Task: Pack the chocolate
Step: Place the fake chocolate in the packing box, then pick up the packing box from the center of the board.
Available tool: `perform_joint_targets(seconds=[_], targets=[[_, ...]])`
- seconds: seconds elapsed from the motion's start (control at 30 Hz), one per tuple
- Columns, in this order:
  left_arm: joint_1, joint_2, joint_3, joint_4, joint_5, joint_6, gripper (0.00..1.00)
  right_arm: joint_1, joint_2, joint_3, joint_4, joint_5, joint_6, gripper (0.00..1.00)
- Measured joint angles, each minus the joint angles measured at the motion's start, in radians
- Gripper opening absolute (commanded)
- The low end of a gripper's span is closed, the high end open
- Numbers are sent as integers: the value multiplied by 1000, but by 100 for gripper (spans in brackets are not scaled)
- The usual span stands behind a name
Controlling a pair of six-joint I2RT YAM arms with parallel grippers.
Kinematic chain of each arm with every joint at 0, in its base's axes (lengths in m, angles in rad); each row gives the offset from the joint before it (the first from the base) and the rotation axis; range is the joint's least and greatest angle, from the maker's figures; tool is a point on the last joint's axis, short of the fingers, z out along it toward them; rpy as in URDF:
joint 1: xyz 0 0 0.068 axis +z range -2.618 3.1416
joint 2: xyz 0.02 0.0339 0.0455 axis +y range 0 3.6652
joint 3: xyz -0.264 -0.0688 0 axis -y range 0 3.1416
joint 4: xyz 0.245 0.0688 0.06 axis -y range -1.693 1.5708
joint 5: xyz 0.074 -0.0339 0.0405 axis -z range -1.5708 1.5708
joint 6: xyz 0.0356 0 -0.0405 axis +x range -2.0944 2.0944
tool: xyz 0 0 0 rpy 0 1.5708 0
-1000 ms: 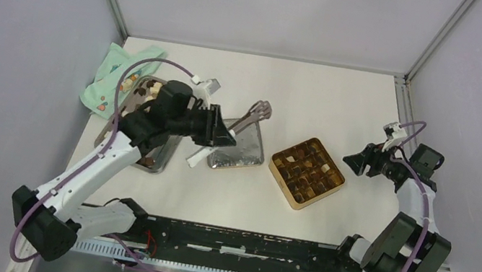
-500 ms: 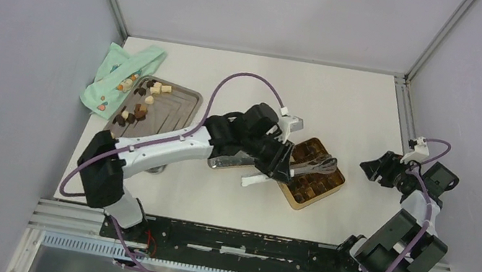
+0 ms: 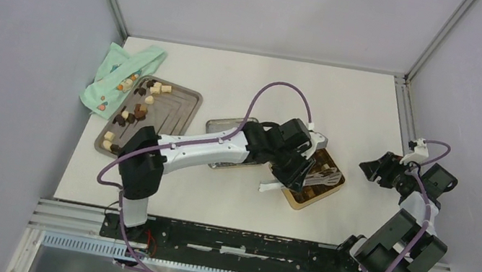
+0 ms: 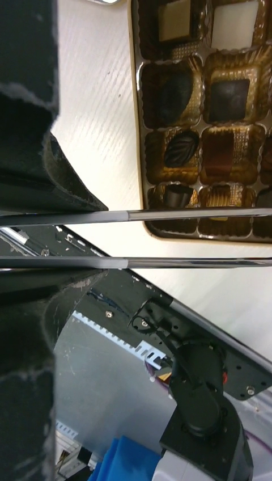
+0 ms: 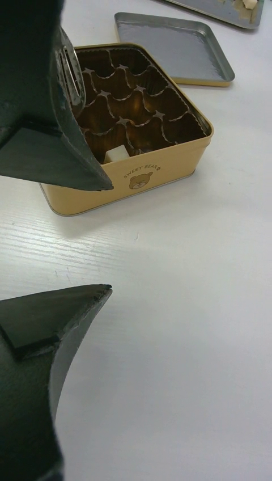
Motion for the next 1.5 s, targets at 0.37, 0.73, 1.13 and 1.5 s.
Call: perform_joint_targets(seconds=[0.37, 0.73, 1.13, 1.5], targets=[[1, 87, 107, -57, -50, 36, 16, 0, -1, -3, 13, -4, 7, 67], [0, 121, 154, -89, -51, 60, 38, 0, -1, -11, 14, -8, 8, 68], [-5, 131, 165, -106, -74, 70, 44, -1, -1, -11, 16, -22, 9, 68], [-4, 73, 114, -77, -145, 68, 41, 19, 16, 50, -121, -67, -124, 68]])
